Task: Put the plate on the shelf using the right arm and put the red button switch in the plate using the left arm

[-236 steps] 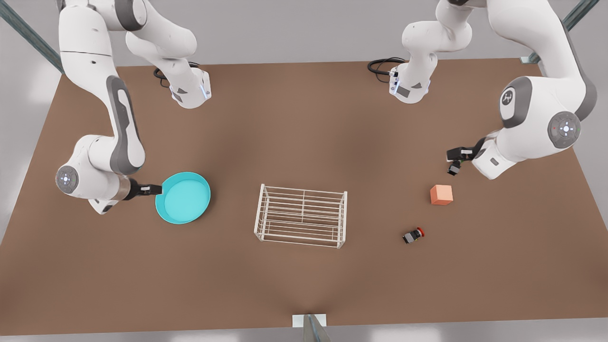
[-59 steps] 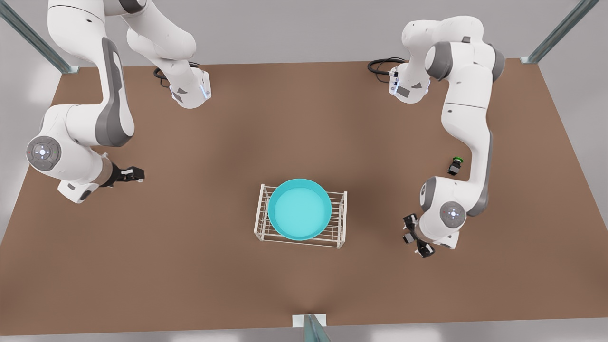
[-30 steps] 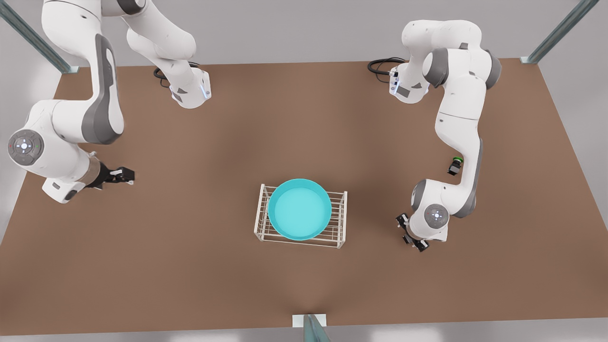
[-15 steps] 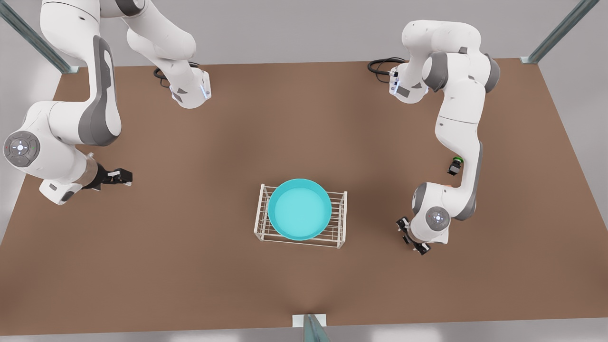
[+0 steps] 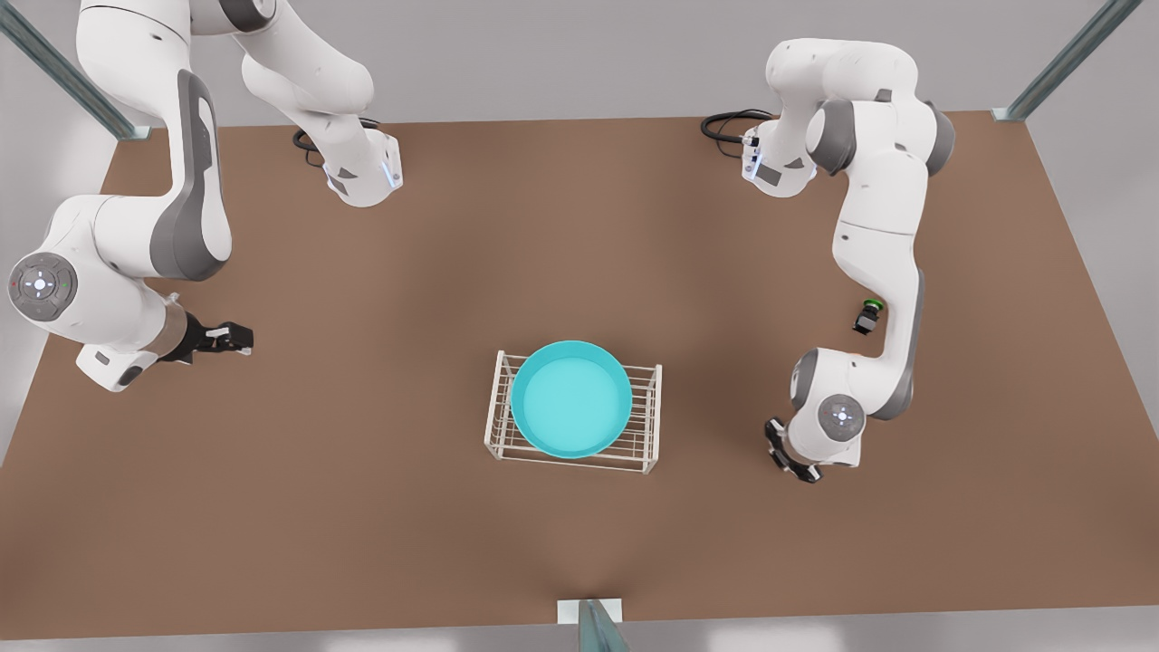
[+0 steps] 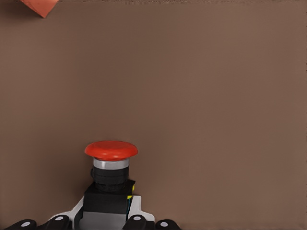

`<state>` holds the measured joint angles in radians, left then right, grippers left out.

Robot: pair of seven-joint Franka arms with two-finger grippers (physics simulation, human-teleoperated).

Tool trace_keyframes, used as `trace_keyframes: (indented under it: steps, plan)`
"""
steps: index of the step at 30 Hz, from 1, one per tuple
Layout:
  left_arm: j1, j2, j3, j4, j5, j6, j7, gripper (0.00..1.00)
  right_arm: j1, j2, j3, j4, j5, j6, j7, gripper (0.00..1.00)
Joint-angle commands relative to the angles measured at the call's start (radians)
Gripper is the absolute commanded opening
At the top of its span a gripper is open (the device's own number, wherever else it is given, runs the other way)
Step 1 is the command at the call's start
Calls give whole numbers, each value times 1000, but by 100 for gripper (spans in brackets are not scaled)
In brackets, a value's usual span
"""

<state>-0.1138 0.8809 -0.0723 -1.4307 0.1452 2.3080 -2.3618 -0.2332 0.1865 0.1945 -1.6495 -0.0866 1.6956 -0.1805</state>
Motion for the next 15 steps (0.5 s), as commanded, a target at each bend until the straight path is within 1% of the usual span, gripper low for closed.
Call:
trace_keyframes:
  steps: [1, 4, 7, 8, 10, 12, 15]
  plan:
    - [0, -3, 0, 1, 8, -9, 29, 37, 0, -1, 0, 0, 1, -1, -2, 100]
    - [10, -10, 2, 44, -3, -39, 49, 37, 0, -1, 0, 0, 1, -1, -2, 100]
    - [-1, -37, -14, 81, -1, -140, 58, 37, 0, -1, 0, 0, 1, -1, -2, 100]
    - [-3, -53, -47, 81, 4, -166, 52, 37, 0, -2, 0, 0, 1, -1, -2, 100]
    - [-61, -88, -55, 128, 2, -294, 38, 37, 0, -1, 0, 0, 1, -1, -2, 100]
    - [-135, -141, -55, 131, -4, -331, -10, 37, 0, -1, 0, 0, 1, -2, -4, 100]
    - [-145, -206, -136, 131, -4, -406, -53, 37, 0, -1, -1, 2, 1, -2, -4, 100]
